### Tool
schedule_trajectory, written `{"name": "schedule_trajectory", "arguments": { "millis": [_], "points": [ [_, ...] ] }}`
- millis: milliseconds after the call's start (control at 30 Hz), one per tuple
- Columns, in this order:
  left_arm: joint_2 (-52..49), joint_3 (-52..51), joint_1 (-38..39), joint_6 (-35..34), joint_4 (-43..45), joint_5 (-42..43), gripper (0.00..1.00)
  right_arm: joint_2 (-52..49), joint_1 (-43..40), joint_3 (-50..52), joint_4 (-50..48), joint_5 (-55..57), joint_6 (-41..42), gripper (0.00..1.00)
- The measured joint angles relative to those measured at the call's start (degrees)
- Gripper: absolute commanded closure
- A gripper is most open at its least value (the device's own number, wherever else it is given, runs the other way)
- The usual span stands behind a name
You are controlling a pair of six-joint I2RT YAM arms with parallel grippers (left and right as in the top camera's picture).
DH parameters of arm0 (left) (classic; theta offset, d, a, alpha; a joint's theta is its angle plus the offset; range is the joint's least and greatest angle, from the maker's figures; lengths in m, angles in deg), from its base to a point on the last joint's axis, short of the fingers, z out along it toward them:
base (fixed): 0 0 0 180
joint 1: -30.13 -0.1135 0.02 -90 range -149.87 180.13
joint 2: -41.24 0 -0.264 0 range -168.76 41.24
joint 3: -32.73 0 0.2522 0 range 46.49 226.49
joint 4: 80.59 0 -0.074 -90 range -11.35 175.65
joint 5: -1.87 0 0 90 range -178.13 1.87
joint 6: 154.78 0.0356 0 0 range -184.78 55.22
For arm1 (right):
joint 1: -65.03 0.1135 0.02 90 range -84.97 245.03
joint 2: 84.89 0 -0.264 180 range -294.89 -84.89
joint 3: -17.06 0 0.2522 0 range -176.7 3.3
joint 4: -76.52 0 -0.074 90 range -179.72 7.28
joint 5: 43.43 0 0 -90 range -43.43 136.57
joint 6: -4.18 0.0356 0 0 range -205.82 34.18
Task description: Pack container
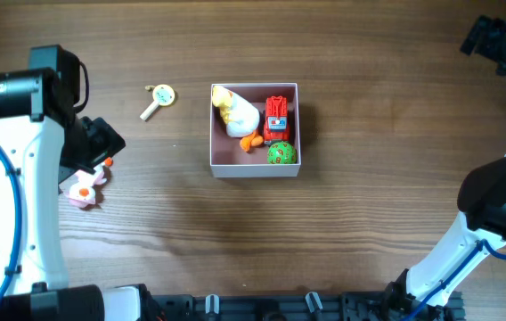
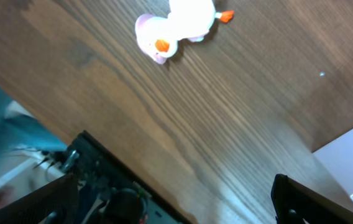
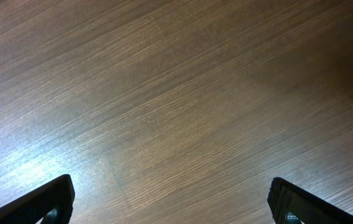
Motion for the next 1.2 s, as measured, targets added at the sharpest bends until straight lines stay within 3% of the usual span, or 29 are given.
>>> {"name": "schedule_trajectory", "arguments": {
  "millis": [200,333,467,733,1000,1200],
  "points": [
    [0.5,-11.4,0.0,-0.3,8.5,-0.4,0.01,0.0,0.0,0.0,0.0,0.0,0.0,0.0],
    [0.1,-16.5,-1.4,4.1,12.0,-0.3,0.0,0.0,0.0,0.0,0.0,0.0,0.0,0.0],
    [0.1,-16.5,-8.3,9.8,16.7,0.9,0.05,0.0,0.0,0.0,0.0,0.0,0.0,0.0],
    [-0.9,-16.5,-22.7,23.1,23.3,4.4,0.01,0.0,0.0,0.0,0.0,0.0,0.0,0.0],
    [-4.0,-16.5,-21.9,33.4,38.9,12.9,0.0,0.0,0.0,0.0,0.0,0.0,0.0,0.0],
    [-9.2,-16.5,-19.3,38.1,40.0,13.3,0.0,0.0,0.0,0.0,0.0,0.0,0.0,0.0]
  ]
}}
